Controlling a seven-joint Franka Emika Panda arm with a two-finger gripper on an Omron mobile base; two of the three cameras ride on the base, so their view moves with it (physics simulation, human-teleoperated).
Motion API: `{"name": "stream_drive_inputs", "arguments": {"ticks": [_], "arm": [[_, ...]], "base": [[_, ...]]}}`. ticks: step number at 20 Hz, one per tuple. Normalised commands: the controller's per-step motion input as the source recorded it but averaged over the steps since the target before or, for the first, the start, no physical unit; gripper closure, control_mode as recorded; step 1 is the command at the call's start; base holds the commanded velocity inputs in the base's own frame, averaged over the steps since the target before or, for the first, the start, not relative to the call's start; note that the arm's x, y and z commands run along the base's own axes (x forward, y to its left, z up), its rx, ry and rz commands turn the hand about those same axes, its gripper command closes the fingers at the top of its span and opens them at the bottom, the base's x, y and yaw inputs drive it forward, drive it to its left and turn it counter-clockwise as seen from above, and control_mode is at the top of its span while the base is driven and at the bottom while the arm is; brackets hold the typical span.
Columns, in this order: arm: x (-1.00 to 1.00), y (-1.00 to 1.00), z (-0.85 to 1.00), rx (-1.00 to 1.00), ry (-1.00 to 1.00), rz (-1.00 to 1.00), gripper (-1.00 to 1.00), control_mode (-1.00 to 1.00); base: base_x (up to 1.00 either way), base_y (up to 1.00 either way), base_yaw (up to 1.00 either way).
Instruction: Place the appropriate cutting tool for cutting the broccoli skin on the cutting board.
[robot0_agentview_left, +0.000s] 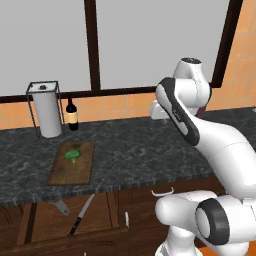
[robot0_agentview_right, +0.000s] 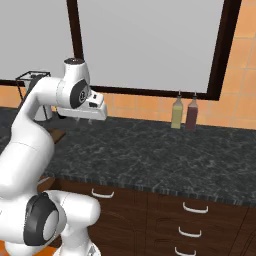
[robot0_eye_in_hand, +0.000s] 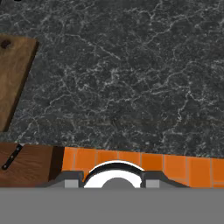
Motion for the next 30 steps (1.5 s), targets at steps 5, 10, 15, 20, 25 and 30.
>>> {"name": "stream_drive_inputs", "arguments": {"ticks": [5,10,15,20,25,30], "arm": [[-0.72,0.59,-0.24,-0.05,-0.01,0.05,-1.00,-1.00],[-0.66,1.00,-0.74,0.00,0.15,0.00,-1.00,-1.00],[-0.39,1.00,-0.49,0.00,0.19,-0.12,-1.00,-1.00],[-0.13,1.00,-0.40,-0.03,0.18,-0.20,-1.00,-1.00],[-0.09,1.00,-0.49,-0.04,0.12,-0.22,-1.00,-1.00],[-0.19,0.82,-0.55,0.00,0.08,-0.16,-1.00,-1.00]], "base": [[0.00,0.00,0.00],[0.00,0.00,0.00],[0.00,0.00,0.00],[0.00,0.00,0.00],[0.00,0.00,0.00],[0.00,0.00,0.00]]}}
